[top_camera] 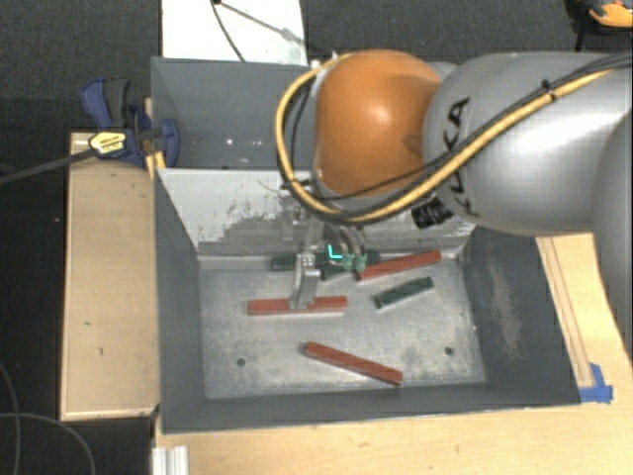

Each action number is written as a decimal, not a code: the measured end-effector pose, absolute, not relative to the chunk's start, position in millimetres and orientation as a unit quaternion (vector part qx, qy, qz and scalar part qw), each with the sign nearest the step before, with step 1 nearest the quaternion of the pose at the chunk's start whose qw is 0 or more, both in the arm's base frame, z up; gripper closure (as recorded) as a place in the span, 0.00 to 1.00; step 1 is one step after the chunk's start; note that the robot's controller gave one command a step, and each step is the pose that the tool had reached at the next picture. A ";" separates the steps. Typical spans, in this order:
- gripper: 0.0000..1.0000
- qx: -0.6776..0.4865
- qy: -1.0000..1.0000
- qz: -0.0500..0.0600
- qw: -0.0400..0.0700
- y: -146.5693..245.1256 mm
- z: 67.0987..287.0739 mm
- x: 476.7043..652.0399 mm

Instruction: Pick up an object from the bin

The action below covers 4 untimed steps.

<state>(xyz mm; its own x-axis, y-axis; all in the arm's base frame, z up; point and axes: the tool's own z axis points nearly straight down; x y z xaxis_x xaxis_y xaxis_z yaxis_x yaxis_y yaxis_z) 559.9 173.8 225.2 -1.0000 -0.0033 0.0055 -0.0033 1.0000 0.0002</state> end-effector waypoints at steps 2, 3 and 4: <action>0.00 -0.013 -1.000 -0.001 -0.004 142.4 164.3 567.7; 0.00 -0.025 -1.000 0.000 0.001 129.3 135.4 575.0; 0.00 -0.049 -0.999 -0.001 -0.003 117.1 162.3 594.7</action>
Offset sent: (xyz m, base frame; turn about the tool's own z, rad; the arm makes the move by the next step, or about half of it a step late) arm 0.0132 -0.0745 -0.1552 0.0664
